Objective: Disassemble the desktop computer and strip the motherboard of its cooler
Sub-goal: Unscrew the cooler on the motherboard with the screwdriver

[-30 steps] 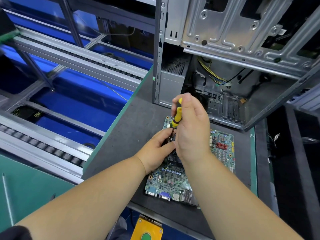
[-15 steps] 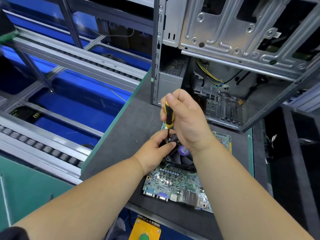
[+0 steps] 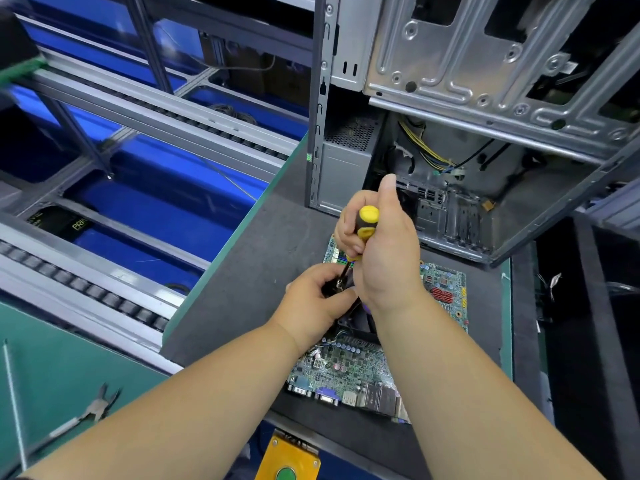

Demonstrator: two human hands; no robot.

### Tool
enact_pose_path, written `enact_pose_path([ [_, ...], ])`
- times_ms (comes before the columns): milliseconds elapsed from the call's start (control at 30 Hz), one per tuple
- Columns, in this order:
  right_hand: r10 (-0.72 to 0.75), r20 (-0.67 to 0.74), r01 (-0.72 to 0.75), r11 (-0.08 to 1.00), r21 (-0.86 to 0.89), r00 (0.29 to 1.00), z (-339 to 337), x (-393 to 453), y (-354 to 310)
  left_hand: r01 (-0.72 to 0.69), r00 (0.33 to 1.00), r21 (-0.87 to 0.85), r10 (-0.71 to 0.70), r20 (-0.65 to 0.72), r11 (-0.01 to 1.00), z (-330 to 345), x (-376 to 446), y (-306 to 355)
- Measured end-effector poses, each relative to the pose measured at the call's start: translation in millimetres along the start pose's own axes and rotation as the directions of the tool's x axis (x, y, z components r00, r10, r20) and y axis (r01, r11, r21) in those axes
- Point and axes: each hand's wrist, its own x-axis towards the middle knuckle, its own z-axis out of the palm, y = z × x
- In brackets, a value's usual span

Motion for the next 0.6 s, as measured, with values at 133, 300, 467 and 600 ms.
enact_pose_path([
  [133,-0.054,0.085,0.050,0.998,0.046,0.995,-5,-6,0,0.020,0.999,-0.066,-0.022,-0.031,0.998,2,-1,-1],
  [300,-0.050,-0.089,0.041,0.995,-0.095,0.995,-11,-3,-6,0.052,0.998,-0.010,-0.052,-0.031,0.999,-3,0,-3],
  [467,-0.020,-0.062,0.022,0.999,0.035,0.998,2,-5,1,0.044,0.999,0.042,-0.044,-0.010,0.998,-7,-4,2],
  [600,-0.007,0.021,0.004,0.990,0.142,1.000,4,-1,-1,0.023,0.999,0.193,-0.030,0.036,0.981,-21,-12,-1],
])
